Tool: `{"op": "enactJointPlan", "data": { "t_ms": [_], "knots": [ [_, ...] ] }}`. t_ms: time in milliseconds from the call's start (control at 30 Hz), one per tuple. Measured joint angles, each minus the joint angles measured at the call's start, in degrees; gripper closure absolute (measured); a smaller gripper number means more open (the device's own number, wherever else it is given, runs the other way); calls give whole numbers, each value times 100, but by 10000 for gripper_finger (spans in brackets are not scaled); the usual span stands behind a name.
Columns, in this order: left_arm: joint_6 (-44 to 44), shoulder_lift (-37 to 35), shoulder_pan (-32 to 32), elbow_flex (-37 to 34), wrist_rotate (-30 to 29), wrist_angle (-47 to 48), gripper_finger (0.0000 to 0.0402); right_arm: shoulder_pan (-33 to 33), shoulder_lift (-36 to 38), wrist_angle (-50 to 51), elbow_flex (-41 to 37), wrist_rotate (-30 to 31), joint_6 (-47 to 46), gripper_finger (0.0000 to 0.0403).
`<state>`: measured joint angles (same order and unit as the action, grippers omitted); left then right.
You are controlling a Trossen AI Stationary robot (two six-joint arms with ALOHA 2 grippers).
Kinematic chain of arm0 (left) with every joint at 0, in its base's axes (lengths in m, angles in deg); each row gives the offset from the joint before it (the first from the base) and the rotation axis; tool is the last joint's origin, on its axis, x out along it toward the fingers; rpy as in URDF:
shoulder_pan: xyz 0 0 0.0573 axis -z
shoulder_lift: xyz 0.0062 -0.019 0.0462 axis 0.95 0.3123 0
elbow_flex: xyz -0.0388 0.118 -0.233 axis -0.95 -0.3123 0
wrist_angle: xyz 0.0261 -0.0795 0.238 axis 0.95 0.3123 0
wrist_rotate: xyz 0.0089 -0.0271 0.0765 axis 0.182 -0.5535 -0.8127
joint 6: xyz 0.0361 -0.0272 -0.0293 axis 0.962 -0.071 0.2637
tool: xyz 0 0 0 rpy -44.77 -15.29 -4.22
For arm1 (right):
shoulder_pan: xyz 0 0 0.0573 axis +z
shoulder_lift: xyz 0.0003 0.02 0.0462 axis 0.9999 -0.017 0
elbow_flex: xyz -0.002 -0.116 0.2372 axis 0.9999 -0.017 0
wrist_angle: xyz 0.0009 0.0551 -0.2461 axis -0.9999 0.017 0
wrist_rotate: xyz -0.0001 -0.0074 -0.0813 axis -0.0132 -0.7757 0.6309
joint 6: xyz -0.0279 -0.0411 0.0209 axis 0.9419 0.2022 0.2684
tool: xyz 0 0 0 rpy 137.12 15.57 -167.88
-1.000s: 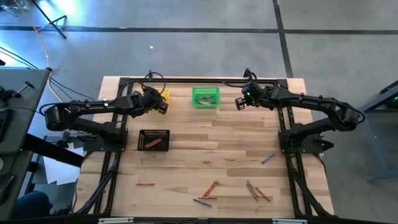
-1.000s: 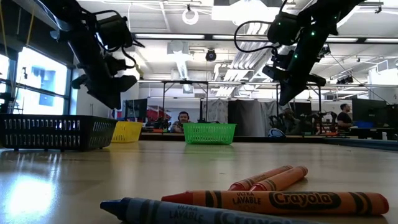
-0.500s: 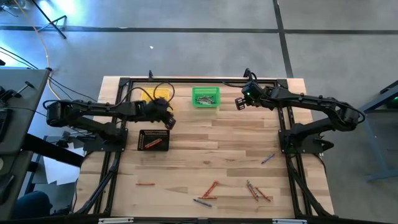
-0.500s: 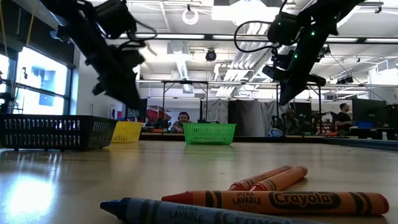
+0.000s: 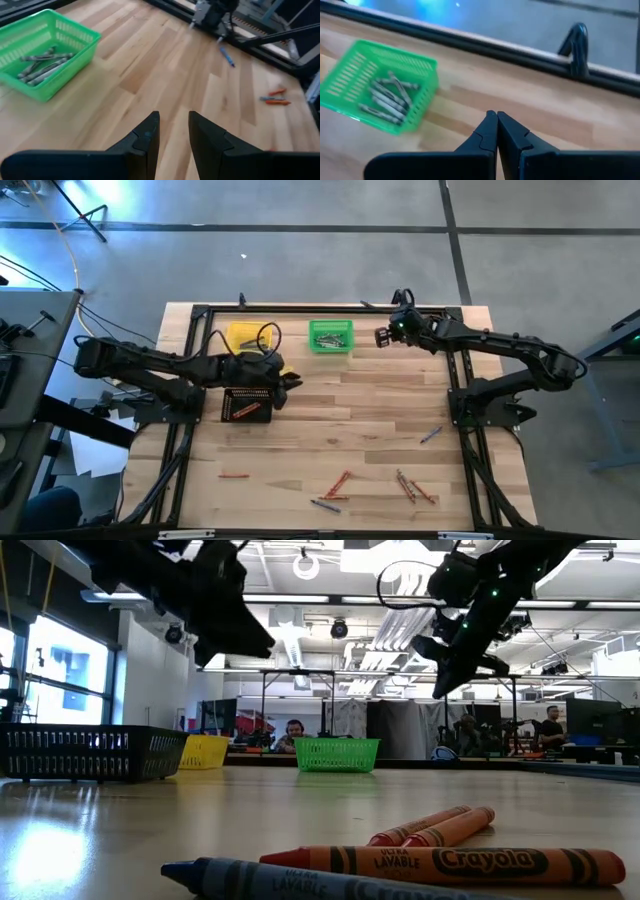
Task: Sort crayons
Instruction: Put the orange crayon into the black bin
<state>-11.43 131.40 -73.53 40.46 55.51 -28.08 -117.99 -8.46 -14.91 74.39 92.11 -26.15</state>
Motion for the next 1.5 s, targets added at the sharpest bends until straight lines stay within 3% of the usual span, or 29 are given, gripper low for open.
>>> {"op": "enactJointPlan", "data": {
  "t_ms": [167, 367, 567, 767, 1033, 1167, 1333, 1500],
  "knots": [
    [-332, 0, 73, 0, 0, -241, 309, -11, 0, -375, 0, -178, 219, 402],
    [-583, 0, 211, 0, -46, -332, 309, -78, 0, -121, 0, -2042, 530, 402],
    [-524, 0, 464, 0, -296, -384, 309, 215, 0, 679, 0, -2961, 550, 402],
    [-526, 0, 744, 0, -1033, -376, 309, 990, 0, 1334, 0, -3198, 787, 402],
    [-817, 41, 834, 0, -921, -379, 309, 2027, 0, 1650, -2, -3887, 736, 402],
    [-927, 196, 834, 0, -543, -395, 309, 2391, 0, 1464, -2, -4188, 410, 402],
    [-1071, 567, 919, 0, -141, -747, 309, 2607, 0, 1083, -6, -3513, -439, 402],
    [-1072, 1020, 1021, 0, 376, -1402, 309, 2613, 0, 876, -7, -3696, -726, 402]
  ]
}}
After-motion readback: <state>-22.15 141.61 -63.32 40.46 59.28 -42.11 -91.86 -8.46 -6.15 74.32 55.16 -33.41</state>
